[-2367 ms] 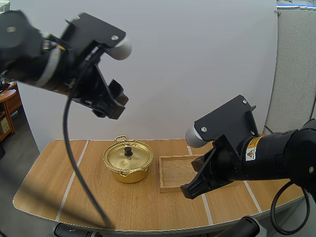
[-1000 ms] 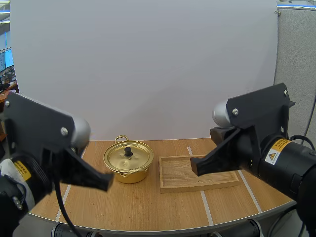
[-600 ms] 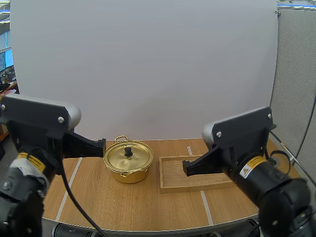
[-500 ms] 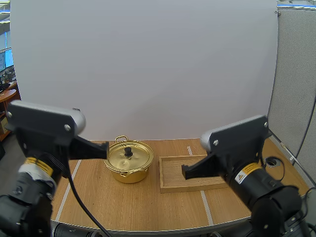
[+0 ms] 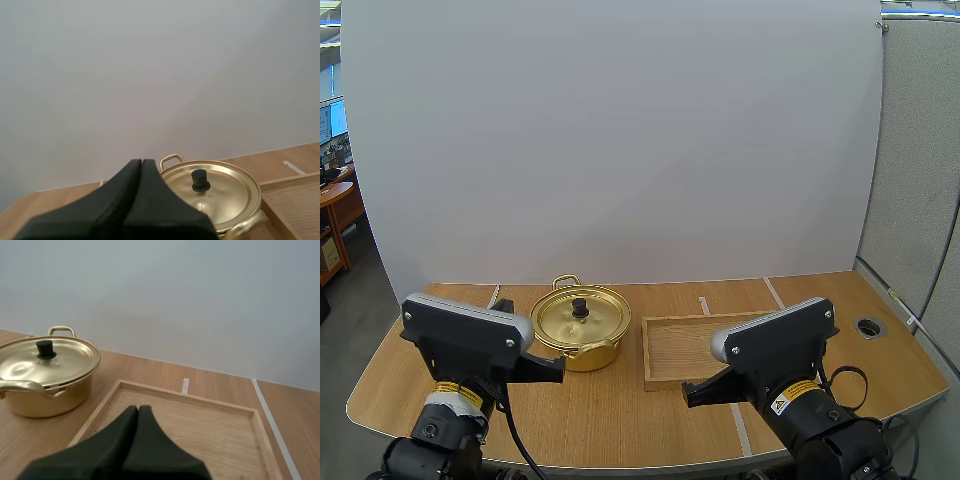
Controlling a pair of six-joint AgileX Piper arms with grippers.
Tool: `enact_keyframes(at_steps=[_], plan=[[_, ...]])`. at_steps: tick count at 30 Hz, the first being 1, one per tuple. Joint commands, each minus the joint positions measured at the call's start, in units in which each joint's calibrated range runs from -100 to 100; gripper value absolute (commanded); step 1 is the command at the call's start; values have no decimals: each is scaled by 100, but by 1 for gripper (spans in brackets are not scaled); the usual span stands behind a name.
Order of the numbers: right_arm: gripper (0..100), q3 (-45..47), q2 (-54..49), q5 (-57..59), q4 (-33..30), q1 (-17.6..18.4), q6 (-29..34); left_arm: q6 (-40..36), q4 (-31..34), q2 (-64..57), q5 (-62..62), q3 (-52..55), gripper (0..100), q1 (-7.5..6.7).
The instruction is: Open the pot, put the pineapple inside, and close it
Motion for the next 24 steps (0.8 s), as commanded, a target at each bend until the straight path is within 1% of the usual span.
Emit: enact_keyframes(at_steps=[1, 4, 6, 7, 12, 15, 17, 24], plan=[[0, 79, -37, 554, 17, -170, -5, -261, 65, -25, -337, 201, 0, -15], [0, 79, -37, 784, 17, -203, -5, -430, 52, -25, 74, 201, 0, -15], [0, 79, -37, 1061, 17, -222, -5, -586, 52, -25, 727, 201, 0, -15], [0, 79, -37, 1225, 17, -222, -5, -612, 52, -25, 866, 201, 0, -15], [0, 79, -37, 1225, 17, -222, -5, -647, 52, -25, 1814, 201, 0, -15], [0, 79, -37, 1242, 28, -241, 6, -688, 52, -25, 1894, 201, 0, -15], [0, 79, -37, 1261, 47, -300, 162, -747, 52, -25, 1894, 201, 0, 2], [0, 79, -37, 1261, 47, -415, 244, -1009, 52, -25, 1951, 201, 0, 171]])
